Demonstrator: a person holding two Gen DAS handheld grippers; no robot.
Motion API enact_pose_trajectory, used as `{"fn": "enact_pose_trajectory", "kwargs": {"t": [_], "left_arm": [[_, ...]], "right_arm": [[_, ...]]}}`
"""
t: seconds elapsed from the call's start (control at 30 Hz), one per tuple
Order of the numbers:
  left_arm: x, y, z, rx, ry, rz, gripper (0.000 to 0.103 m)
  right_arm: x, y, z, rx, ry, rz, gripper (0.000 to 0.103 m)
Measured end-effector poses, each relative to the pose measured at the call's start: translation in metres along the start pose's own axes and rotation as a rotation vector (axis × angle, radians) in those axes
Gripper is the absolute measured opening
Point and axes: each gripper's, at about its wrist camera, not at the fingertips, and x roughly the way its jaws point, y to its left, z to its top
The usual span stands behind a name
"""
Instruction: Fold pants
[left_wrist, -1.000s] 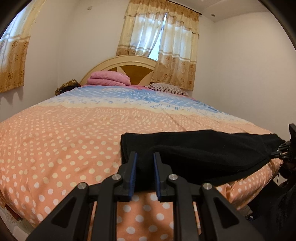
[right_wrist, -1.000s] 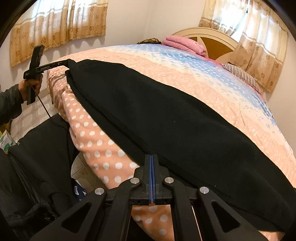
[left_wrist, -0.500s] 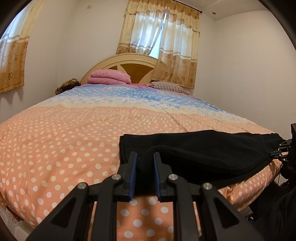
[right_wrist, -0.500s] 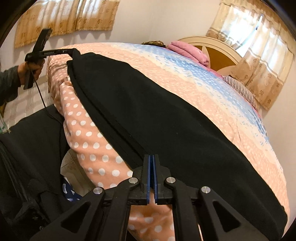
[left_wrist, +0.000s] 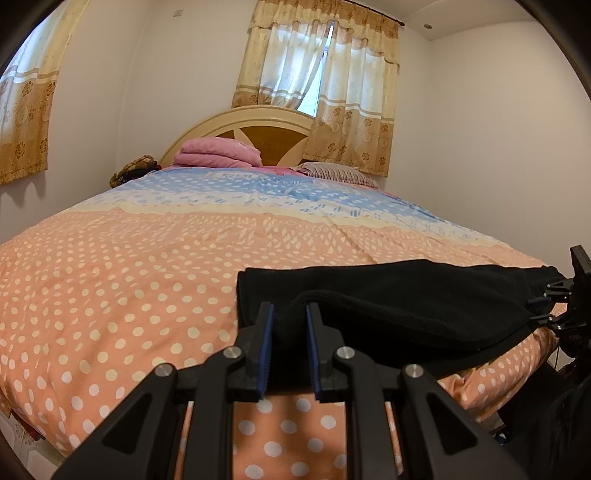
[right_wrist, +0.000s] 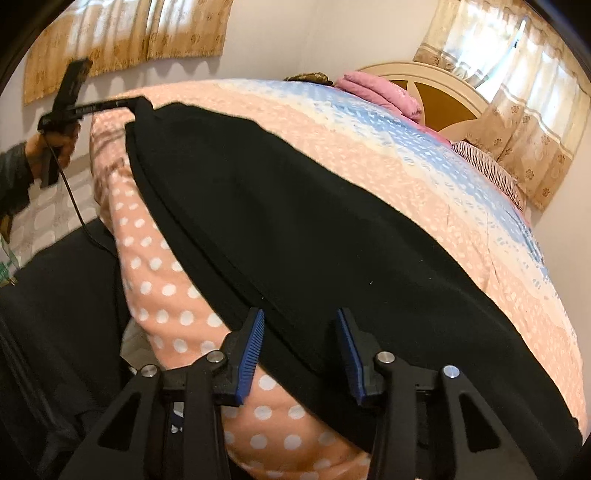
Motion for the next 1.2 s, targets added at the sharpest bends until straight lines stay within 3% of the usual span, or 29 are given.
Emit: {"fn": "enact_pose_trajectory", "kwargs": {"t": [0.07,0.3,0.57,0.6,0.67,0.8,0.87,0.93,0.97,1.0,1.1,1.17,1.2], "left_arm": [[0.001,0.0,0.001,-0.005,-0.003,-0.002,0.018],[-0.005,0.001,0.006,-0.025,-0.039,-0.028,0.018],[-0.007,0.006,-0.013,-0.036,-0.006,-0.022,0.019],[-0.006,0.008,-0.016,-0.032,0.007,-0.016,0.019],[-0.006,0.011,-0.021,-0.027,0.032,-0.001,0.019],[-0.014,0.009,-0.025,0.026,0.069,0.037,0.028],[-0.021,0.011,-0.026,0.039,0.072,0.052,0.028],[-0.029,0.014,-0.024,0.03,0.058,0.075,0.032],[-0.037,0.017,-0.022,0.019,0.037,0.096,0.039],[-0.042,0.02,-0.02,0.008,0.021,0.116,0.044],[-0.053,0.024,-0.01,-0.031,-0.03,0.137,0.045],[-0.055,0.013,0.0,-0.03,-0.06,0.112,0.046],[-0.055,0.008,0.003,-0.022,-0.067,0.101,0.053]], "right_arm": [[-0.006,-0.002,0.003,0.019,-0.018,0.008,0.005],[-0.049,-0.008,0.014,0.064,-0.107,0.016,0.003],[-0.015,0.003,-0.009,0.053,-0.01,0.036,0.003],[-0.008,0.006,-0.011,0.041,0.018,0.051,0.003],[-0.013,0.01,-0.01,0.005,-0.015,0.025,0.004],[-0.021,0.006,-0.011,-0.005,-0.004,0.045,0.008],[-0.026,-0.001,-0.015,0.007,-0.005,0.058,0.021],[-0.032,-0.01,-0.018,0.043,-0.014,0.077,0.032],[-0.036,-0.014,-0.019,0.059,-0.024,0.081,0.034],[-0.038,-0.016,-0.02,0.069,-0.033,0.077,0.034],[-0.046,-0.033,-0.022,0.133,-0.059,0.053,0.035],[-0.051,-0.042,-0.026,0.183,-0.067,0.034,0.035],[-0.052,-0.049,-0.027,0.214,-0.071,0.003,0.035]]}}
